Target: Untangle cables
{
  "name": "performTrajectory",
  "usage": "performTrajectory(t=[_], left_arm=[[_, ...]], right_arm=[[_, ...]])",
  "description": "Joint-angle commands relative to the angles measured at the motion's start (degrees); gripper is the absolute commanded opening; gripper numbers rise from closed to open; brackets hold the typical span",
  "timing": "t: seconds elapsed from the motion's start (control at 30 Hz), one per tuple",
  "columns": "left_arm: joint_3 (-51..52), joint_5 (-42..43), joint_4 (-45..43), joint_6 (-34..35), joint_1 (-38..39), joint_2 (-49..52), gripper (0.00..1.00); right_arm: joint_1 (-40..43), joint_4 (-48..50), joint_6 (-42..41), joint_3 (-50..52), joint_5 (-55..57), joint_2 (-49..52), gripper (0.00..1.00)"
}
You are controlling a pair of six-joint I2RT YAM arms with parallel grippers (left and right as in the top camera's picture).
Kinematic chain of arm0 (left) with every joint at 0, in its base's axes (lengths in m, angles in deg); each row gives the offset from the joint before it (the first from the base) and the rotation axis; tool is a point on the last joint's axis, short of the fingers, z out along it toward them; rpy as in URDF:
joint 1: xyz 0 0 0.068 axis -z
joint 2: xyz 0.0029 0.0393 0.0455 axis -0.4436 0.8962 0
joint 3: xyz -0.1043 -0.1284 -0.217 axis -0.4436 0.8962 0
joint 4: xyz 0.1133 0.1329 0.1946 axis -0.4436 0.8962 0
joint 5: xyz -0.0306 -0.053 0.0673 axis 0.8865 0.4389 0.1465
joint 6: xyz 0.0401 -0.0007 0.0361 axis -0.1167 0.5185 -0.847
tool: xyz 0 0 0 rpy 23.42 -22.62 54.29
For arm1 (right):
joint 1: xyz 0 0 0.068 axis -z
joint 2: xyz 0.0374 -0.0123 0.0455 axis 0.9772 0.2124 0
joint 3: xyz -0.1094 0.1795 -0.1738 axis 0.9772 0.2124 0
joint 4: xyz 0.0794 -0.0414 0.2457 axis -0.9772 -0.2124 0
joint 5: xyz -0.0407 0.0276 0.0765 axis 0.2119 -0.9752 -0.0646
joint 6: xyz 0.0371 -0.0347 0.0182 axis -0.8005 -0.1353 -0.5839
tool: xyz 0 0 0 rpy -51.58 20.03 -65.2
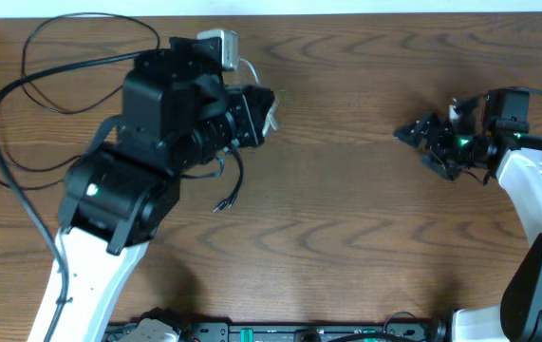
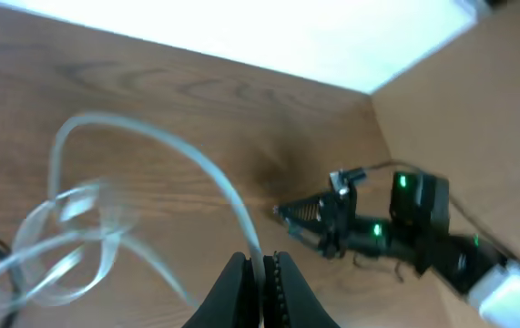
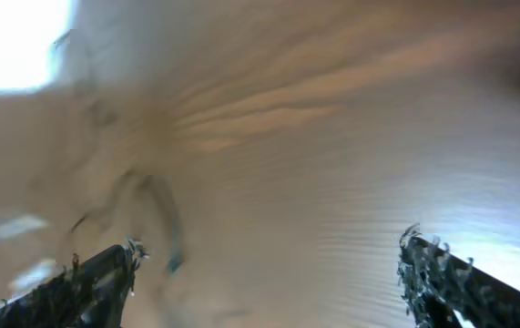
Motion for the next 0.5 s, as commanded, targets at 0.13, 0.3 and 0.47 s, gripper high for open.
performTrajectory(t=[0.13, 0.3, 0.47], left_arm=[[-0.4, -2.7, -5.2, 16.0, 0.1, 0.6, 0.07], [-0.4, -2.6, -5.8, 16.9, 0.1, 0.6, 0.08], [-0.4, -2.2, -5.6, 17.2, 0.1, 0.6, 0.07]], right_arm=[[-8.0, 2.4, 11.5, -0.4, -27.0, -0.4, 0.90], [-14.0, 8.4, 7.0, -0.4, -27.2, -0.4, 0.91], [-18.6, 21.4, -3.5, -0.4, -27.5, -0.4, 0.90]])
